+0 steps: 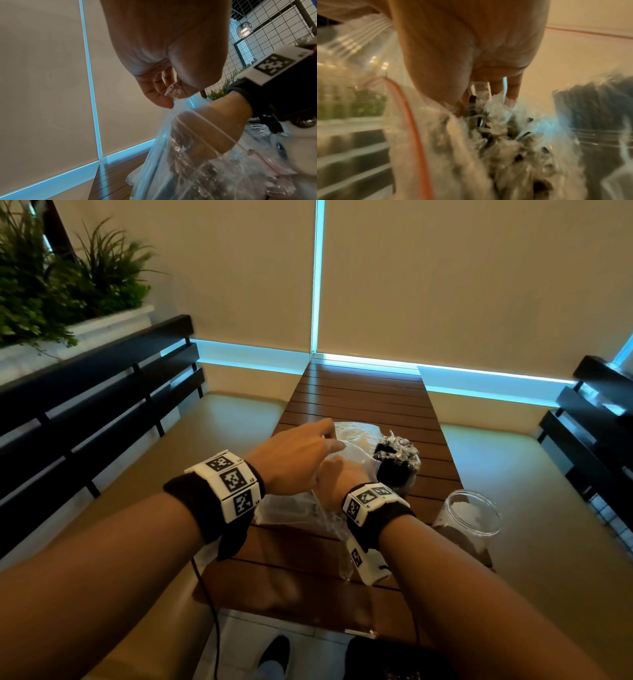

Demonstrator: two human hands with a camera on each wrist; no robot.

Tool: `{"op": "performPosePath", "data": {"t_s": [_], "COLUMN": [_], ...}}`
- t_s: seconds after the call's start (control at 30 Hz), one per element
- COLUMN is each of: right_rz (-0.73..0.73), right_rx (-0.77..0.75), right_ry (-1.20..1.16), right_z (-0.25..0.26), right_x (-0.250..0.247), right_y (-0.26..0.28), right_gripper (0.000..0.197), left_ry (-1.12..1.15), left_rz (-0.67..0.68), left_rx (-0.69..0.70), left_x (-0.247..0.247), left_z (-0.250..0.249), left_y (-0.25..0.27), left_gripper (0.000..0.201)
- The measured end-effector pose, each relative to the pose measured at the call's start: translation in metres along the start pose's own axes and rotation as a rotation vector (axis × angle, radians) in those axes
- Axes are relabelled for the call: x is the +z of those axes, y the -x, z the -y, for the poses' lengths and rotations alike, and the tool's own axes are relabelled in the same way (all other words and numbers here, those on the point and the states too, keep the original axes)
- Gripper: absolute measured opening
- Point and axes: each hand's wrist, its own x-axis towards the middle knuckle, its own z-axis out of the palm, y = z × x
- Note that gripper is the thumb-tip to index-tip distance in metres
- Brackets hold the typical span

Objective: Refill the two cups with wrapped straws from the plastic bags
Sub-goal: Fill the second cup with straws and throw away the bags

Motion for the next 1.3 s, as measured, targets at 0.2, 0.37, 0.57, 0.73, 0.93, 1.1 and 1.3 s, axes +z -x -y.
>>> {"op": "performPosePath", "data": {"t_s": [0.2,0.37,0.57,0.73,0.93,1.1,1.3], "right_rz": [0.148,0.298,0.36,0.345,0.316,0.308,0.32], "right_rx": [-0.04,-0.016,0.015,-0.031,-0.065,-0.066,-0.072], "right_ry": [0.123,0.106,0.0,-0.004,0.022,0.022,-0.068], "right_z": [-0.003,-0.002,-0.005,-0.016,-0.024,-0.024,-0.03], "right_x": [0.005,0.01,0.02,0.021,0.02,0.011,0.004], "right_y": [0.003,-0.002,-0.003,0.0,0.003,0.006,0.007], "right_gripper": [0.029,0.018,0.02,0.039,0.028,0.032,0.04], "left_ry": [-0.021,-0.028,-0.023,-0.019,-0.011,-0.038,-0.001], "left_rz": [0.019,0.055,0.058,0.05,0.055,0.064,0.252], "left_rx": [0.006,0.019,0.037,0.037,0.019,-0.023,-0.222], "left_x": [0.005,0.014,0.02,0.021,0.023,0.03,0.047], "left_z": [-0.002,-0.003,-0.007,-0.009,-0.009,-0.006,-0.001], "left_y": [0.001,0.0,-0.005,-0.009,-0.015,-0.017,-0.019], "left_gripper": [0.055,0.06,0.055,0.054,0.053,0.054,0.09]}}
